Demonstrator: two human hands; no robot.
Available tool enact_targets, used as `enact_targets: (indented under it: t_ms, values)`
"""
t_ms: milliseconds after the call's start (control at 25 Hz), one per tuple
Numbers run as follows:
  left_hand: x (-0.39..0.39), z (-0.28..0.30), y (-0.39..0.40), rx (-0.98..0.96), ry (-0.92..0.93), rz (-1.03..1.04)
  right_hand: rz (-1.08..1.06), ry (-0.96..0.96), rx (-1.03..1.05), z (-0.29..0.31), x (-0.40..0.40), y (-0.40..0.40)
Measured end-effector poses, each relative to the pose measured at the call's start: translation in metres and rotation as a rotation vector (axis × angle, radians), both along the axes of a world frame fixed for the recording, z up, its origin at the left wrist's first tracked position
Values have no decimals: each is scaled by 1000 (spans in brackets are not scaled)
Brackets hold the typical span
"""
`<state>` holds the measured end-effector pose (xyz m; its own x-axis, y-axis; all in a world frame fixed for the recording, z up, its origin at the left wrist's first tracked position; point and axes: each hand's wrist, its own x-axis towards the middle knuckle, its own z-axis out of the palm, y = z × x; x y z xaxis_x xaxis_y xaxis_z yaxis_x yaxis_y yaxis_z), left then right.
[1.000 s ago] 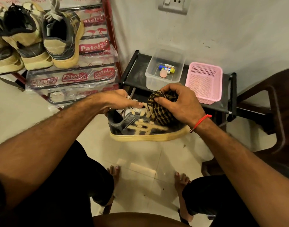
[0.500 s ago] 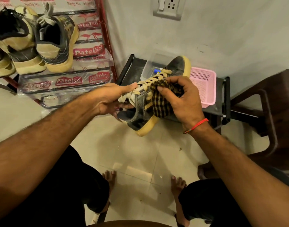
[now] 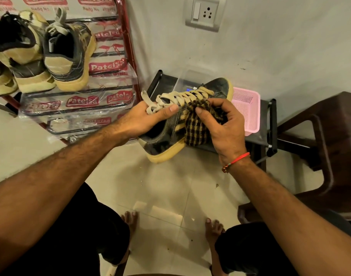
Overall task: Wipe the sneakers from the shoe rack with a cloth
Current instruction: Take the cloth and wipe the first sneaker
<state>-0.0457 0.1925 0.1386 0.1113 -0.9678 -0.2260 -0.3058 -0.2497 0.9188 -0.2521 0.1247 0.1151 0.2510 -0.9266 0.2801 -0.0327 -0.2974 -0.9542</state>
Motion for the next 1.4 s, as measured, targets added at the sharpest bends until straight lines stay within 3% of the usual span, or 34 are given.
enact_targets:
  t_ms: [160,320,520,640,840,1040,1120,1280,1400]
  values:
    - [-1,-10,-6,-99,-126,72,-30,222,-148,1,1,-4]
    - [2,-12,-11,-129,-198,142,-79,470,-684,7,-2,0]
    - [-4,-12,-11,-123,-129,196,113,776,-848,-13,15,26]
    - [-3,-11,-11,-150,-151,184,34,763,-840,-7,5,6]
    - [-13,-15,-13,-243,-269,145,-195,696,-554,6,-16,-28]
    - [-9,-15,-18,-305,-332,120,-291,602,-523,20,-30,-38]
    - [-8,-16,-16,-304,-330,109,-186,576,-543,19,-25,-32]
    - [-3,-18,-13,-314,-376,120,239,611,-721,6,14,21]
    - [-2,-18,-14,-305,-360,146,77,614,-661,19,-2,-11]
